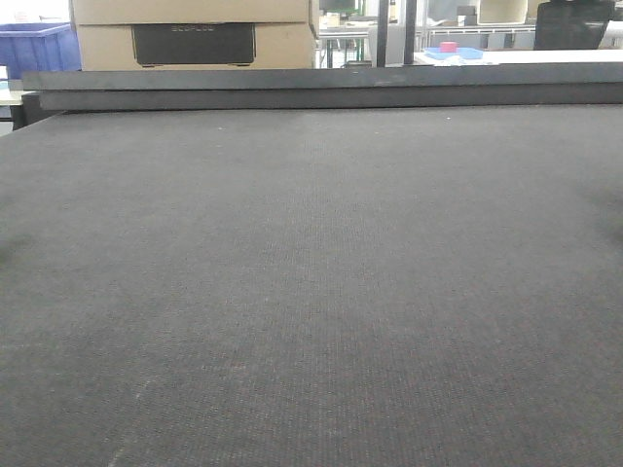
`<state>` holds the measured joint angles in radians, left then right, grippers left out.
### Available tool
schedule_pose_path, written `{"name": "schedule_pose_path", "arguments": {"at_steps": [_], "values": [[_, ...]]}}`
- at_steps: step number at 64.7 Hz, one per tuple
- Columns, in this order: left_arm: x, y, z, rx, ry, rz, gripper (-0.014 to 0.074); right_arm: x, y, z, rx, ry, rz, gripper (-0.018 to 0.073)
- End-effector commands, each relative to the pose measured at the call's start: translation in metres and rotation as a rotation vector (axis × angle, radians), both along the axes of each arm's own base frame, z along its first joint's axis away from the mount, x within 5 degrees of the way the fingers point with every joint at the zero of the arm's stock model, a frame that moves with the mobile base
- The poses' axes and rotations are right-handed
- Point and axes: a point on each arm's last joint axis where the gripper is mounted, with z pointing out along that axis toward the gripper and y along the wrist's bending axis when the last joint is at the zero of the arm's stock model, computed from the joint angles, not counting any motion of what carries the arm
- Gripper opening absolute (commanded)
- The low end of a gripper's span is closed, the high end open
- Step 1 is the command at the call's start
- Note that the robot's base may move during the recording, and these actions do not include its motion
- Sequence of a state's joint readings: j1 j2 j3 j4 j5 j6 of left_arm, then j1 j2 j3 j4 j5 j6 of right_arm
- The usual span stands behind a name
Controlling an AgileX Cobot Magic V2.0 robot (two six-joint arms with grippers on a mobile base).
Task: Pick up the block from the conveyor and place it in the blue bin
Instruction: 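Close left gripper on green block and right gripper on blue block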
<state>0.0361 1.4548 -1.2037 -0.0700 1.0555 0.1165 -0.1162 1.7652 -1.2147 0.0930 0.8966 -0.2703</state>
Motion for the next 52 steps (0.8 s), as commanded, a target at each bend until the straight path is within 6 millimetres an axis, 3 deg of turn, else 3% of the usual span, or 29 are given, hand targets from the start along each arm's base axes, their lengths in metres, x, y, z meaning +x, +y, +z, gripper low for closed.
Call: {"name": "schedule_pose_path", "arguments": {"at_steps": [1,13,23,33,52], "values": [[0.000,0.000,0.003,-0.009,-0.013,0.002,0.0540,0.003,-0.003,-0.005,-0.012,-0.010,0.006,0.0545],[0.002,0.000,0.003,-0.008,-0.022,0.003,0.0540,0.005,-0.003,-0.010,-0.012,-0.003,0.006,0.0354],[0.004,0.001,-0.001,0.002,-0.014,-0.009,0.0540,0.004,-0.003,-0.010,-0.011,0.001,0.006,0.0097],[0.014,0.009,-0.021,0.042,0.066,-0.008,0.0540,0.003,-0.003,-0.010,-0.009,0.016,0.007,-0.0162],[0.039,0.023,-0.068,0.044,0.161,-0.042,0.0540,0.003,-0.001,-0.010,0.014,0.016,-0.006,-0.0162]]}}
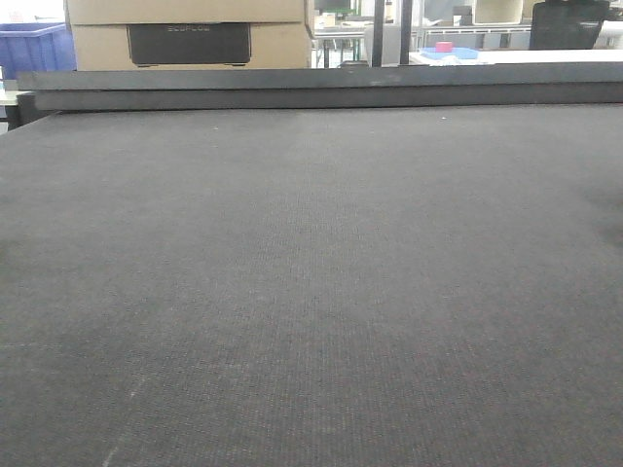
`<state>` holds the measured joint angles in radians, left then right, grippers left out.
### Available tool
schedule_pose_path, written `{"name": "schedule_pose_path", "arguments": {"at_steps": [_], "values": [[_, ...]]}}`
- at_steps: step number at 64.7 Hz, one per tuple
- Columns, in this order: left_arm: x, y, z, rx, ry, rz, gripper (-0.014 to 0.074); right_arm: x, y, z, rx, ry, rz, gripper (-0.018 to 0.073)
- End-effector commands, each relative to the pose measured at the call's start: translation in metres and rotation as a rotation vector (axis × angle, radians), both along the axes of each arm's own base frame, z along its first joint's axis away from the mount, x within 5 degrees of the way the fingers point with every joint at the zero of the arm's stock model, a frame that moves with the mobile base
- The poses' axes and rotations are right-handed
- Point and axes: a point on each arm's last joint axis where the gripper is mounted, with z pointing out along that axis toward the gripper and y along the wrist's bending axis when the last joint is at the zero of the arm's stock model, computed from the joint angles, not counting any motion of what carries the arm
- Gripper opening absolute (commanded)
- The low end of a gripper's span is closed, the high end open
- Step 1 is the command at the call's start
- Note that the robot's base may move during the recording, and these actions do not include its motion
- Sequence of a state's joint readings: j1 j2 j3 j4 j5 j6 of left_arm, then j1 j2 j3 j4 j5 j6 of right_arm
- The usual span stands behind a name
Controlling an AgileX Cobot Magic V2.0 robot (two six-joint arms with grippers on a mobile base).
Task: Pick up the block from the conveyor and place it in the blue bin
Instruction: 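Close left gripper on green block and right gripper on blue block, then lift both held blocks up off the belt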
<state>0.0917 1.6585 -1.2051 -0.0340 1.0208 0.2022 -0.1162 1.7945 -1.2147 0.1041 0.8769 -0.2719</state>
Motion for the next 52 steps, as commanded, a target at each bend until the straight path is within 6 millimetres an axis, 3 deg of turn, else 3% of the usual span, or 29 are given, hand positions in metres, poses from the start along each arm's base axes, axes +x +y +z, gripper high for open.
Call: {"name": "schedule_pose_path", "arguments": {"at_steps": [1,9,25,39,46,48,52], "values": [[0.008,0.001,-0.009,-0.007,-0.006,-0.005,0.0540,-0.001,-0.001,0.000,0.005,0.008,-0.001,-0.0162],[0.016,0.000,-0.018,-0.027,-0.027,0.008,0.0540,-0.001,-0.001,0.000,0.005,0.008,-0.001,-0.0162],[0.023,0.001,-0.020,-0.019,-0.089,0.011,0.0540,-0.001,-0.001,0.000,0.008,0.007,-0.003,-0.0162],[0.026,0.001,-0.039,-0.027,-0.011,0.011,0.0517,-0.001,-0.001,0.000,0.010,0.001,-0.005,-0.0162],[0.025,0.001,-0.044,-0.029,0.025,0.009,0.0428,-0.001,-0.001,0.000,0.010,0.001,-0.005,-0.0162],[0.025,0.001,-0.043,-0.029,0.021,0.009,0.0339,-0.001,-0.001,0.001,0.010,-0.001,-0.005,-0.0162],[0.027,0.001,-0.039,-0.027,0.007,0.009,0.0246,-0.001,0.000,0.003,0.011,-0.009,-0.006,-0.0162]]}}
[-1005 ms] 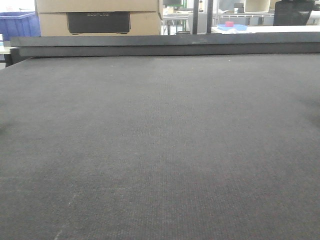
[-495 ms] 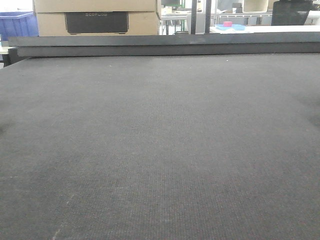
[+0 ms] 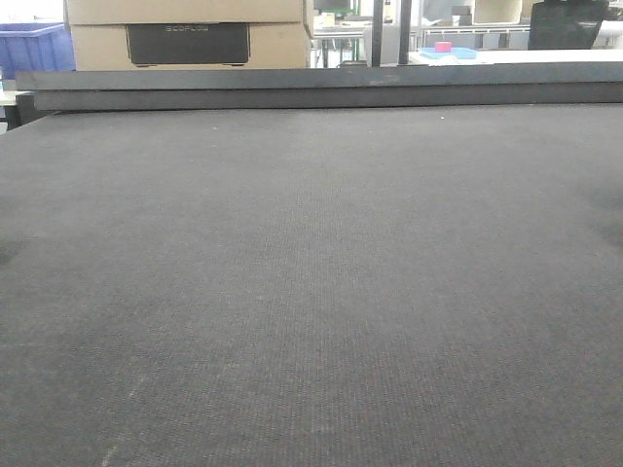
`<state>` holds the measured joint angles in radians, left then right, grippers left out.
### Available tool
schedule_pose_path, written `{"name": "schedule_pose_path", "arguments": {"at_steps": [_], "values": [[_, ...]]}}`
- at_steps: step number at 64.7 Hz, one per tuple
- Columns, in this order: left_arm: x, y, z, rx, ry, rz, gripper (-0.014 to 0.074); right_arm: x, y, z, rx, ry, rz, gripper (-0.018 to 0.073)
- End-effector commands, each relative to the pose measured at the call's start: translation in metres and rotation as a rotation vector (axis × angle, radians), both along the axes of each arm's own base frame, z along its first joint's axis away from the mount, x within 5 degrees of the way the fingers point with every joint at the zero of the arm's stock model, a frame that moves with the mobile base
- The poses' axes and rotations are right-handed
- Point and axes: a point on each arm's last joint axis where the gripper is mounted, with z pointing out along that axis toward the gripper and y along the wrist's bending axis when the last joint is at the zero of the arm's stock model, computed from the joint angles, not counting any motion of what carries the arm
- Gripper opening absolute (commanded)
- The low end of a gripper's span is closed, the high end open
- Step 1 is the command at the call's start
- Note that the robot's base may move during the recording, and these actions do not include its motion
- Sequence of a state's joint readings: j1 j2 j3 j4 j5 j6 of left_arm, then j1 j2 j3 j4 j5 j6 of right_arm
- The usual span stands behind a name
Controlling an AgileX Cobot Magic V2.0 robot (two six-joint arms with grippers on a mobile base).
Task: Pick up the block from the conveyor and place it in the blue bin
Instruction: 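Lift both held blocks up off the belt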
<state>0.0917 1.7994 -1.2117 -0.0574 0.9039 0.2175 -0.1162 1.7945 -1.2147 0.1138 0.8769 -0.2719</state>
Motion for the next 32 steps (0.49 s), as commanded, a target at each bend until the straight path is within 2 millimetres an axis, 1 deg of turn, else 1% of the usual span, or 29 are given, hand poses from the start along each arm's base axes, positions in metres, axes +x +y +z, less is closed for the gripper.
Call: {"name": "schedule_pose_path", "arguments": {"at_steps": [1,3,5,6,9,10,12,23,32], "values": [[0.002,0.001,0.006,-0.010,-0.010,0.009,0.0203,-0.002,-0.001,0.004,0.002,-0.011,-0.001,-0.0162],[0.003,0.001,0.009,-0.010,-0.012,0.008,0.0159,-0.002,-0.001,0.006,0.003,-0.016,-0.002,-0.0162],[0.004,0.001,0.012,-0.010,-0.015,0.008,0.0100,-0.002,-0.001,0.008,0.005,-0.026,-0.004,-0.0162],[0.005,0.001,0.014,-0.010,-0.018,0.007,0.0055,-0.002,0.000,0.009,0.009,-0.030,-0.007,-0.0162],[0.007,0.001,0.020,-0.010,-0.022,0.006,-0.0032,-0.004,0.001,0.016,0.018,-0.055,-0.013,-0.0162],[0.007,0.001,0.022,-0.010,-0.026,0.006,-0.0047,-0.004,0.001,0.018,0.020,-0.060,-0.015,-0.0162],[0.008,0.001,0.027,-0.009,-0.032,0.005,-0.0116,-0.005,0.002,0.021,0.025,-0.072,-0.018,-0.0162],[0.005,0.000,0.051,-0.009,-0.074,0.014,-0.0111,-0.011,0.008,0.047,0.067,-0.155,-0.036,-0.0162],[-0.008,-0.002,0.077,-0.012,-0.148,0.040,-0.0111,-0.023,0.020,0.066,0.122,-0.226,-0.043,-0.0162]]}}
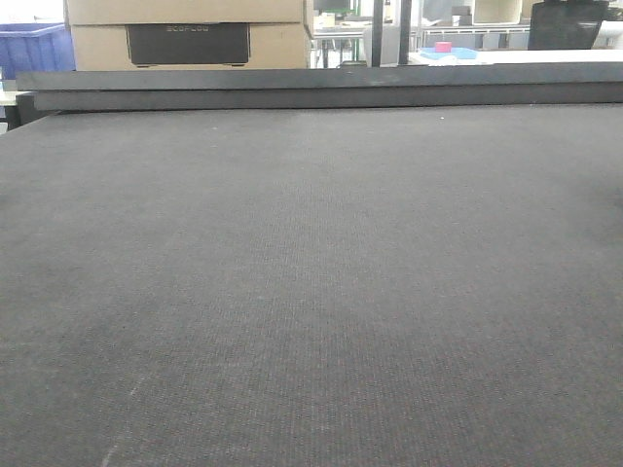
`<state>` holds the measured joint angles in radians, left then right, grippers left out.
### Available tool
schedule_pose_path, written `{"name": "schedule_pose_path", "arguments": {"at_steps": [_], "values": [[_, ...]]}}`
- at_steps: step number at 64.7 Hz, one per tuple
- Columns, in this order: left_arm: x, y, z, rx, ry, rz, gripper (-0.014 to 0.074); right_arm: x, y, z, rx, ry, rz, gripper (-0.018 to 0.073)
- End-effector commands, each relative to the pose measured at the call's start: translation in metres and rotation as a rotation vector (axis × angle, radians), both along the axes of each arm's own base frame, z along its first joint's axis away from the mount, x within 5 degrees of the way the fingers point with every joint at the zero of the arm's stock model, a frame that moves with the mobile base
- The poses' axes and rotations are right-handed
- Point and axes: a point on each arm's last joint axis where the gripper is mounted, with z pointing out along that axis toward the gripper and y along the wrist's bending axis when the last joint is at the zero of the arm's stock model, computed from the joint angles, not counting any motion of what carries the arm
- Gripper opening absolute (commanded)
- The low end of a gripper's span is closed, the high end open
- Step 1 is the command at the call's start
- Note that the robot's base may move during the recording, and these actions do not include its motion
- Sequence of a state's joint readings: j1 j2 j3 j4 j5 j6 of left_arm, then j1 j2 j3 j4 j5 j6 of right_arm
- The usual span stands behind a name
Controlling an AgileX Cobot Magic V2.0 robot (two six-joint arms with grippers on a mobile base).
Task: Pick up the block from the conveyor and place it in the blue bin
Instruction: 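Lift both held blocks up off the belt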
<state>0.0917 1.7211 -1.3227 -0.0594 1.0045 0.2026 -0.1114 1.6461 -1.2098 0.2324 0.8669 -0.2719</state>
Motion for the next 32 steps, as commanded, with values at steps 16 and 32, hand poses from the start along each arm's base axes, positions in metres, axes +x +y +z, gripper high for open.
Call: {"name": "schedule_pose_path", "arguments": {"at_steps": [16,32], "values": [[-0.050,-0.021,0.038,-0.018,-0.244,0.014,-0.0111,-0.057,0.047,0.010,0.015,-0.192,0.085,-0.0162],[-0.088,-0.053,0.031,-0.032,-0.322,-0.097,-0.0111,-0.108,0.078,-0.003,0.023,-0.211,0.219,-0.0162]]}}
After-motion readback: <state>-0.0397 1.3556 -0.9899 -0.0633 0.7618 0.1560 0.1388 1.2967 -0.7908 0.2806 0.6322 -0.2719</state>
